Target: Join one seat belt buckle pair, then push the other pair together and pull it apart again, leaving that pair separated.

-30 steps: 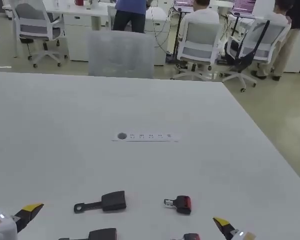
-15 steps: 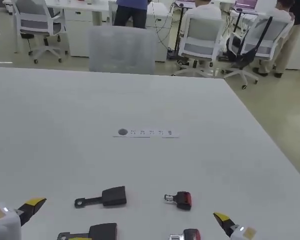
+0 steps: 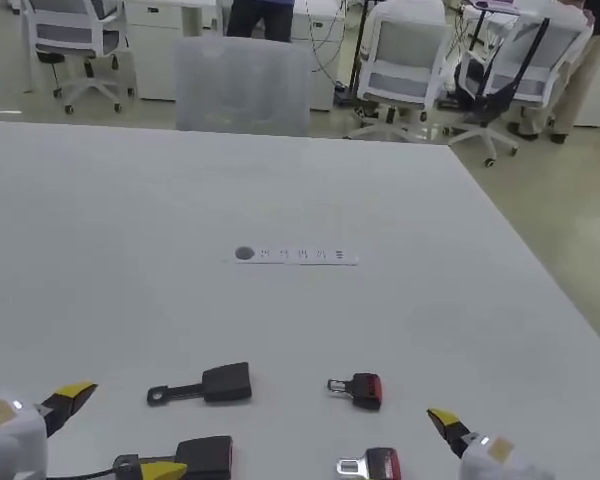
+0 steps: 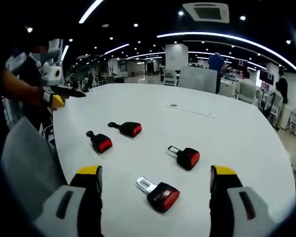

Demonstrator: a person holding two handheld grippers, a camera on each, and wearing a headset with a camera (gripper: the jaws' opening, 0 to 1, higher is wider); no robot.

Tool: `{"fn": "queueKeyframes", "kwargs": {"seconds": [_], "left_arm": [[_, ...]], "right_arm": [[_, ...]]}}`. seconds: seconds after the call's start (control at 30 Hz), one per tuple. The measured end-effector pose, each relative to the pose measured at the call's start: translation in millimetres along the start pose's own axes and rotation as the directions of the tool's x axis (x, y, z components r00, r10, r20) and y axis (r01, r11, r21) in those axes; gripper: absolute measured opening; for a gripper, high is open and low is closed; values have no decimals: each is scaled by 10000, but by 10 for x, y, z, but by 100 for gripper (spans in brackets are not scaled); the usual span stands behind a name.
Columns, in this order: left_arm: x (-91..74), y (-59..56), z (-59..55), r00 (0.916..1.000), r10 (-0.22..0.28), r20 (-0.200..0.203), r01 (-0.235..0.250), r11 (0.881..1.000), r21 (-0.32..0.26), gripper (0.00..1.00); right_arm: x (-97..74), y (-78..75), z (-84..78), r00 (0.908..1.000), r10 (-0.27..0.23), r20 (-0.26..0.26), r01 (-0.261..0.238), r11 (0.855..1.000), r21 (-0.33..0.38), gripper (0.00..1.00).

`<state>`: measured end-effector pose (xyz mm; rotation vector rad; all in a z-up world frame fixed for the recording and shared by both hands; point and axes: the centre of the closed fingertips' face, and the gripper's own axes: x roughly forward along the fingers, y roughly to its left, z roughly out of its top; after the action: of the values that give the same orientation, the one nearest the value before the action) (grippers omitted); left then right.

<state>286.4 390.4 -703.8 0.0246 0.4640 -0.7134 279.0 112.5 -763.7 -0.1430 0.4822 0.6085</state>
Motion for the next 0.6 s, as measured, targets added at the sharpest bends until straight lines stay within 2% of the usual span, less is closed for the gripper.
{"fn": "queueKeyframes", "kwargs": {"seconds": [0.2, 0.6], "left_arm": [[37, -20, -12, 9998, -125, -124, 125, 9999, 34, 100], [138, -91, -135, 9958, -537, -745, 562, 9979, 318, 100]], "right_arm": [[12, -26, -56, 9997, 161, -199, -162, 9999, -55, 92], [71, 4, -210, 9937, 828, -755, -839, 9964, -122, 89]]}}
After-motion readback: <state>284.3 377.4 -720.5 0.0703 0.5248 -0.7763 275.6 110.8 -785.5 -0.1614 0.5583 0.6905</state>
